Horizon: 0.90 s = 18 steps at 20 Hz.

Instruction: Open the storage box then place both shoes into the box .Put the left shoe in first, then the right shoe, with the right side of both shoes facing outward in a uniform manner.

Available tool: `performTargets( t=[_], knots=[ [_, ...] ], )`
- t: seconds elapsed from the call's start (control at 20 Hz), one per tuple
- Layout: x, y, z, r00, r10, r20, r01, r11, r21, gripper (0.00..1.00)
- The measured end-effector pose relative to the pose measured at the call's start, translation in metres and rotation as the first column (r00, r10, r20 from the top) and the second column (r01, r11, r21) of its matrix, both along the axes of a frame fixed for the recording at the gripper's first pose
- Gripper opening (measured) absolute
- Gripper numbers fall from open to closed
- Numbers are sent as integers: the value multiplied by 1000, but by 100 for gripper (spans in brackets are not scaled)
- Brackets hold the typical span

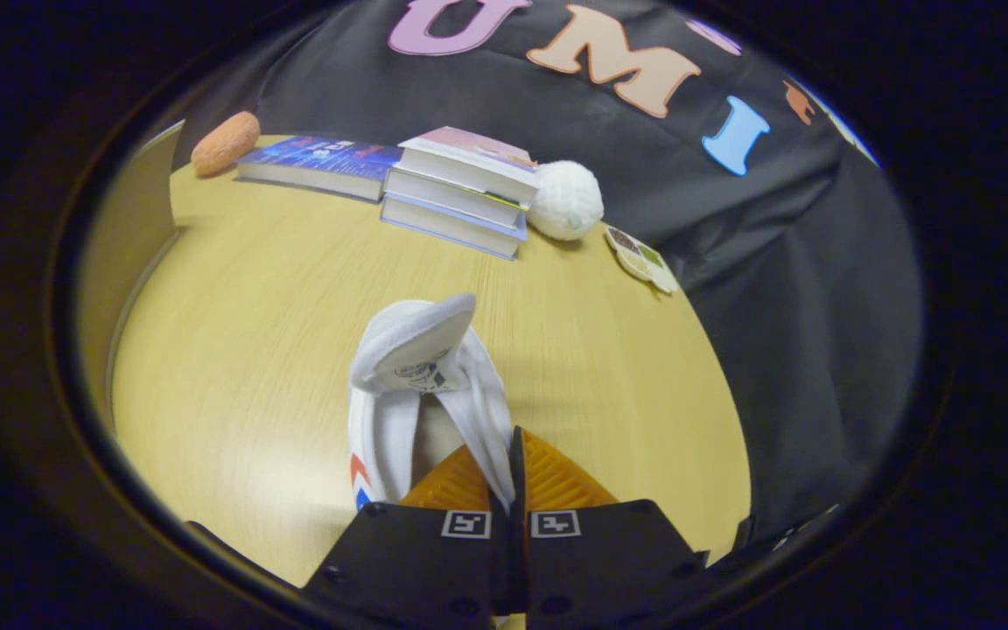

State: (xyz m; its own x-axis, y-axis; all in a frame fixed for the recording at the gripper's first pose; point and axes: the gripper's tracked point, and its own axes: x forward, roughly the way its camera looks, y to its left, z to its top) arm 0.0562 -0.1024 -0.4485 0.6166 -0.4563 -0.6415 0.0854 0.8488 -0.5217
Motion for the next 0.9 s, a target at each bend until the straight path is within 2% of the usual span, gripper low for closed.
performTargets(
  t=[0.15,0.3,0.55,0.8,0.9],
  knots=[
    [0,10,26,999,44,17,-42,990,-133,3],
    [-1,29,65,997,37,64,-24,980,-195,3],
    [11,91,152,972,44,232,-4,985,-170,3],
    [32,191,237,905,100,413,-62,993,-105,3],
    [38,235,253,879,119,461,-101,993,-64,3]
  ],
)
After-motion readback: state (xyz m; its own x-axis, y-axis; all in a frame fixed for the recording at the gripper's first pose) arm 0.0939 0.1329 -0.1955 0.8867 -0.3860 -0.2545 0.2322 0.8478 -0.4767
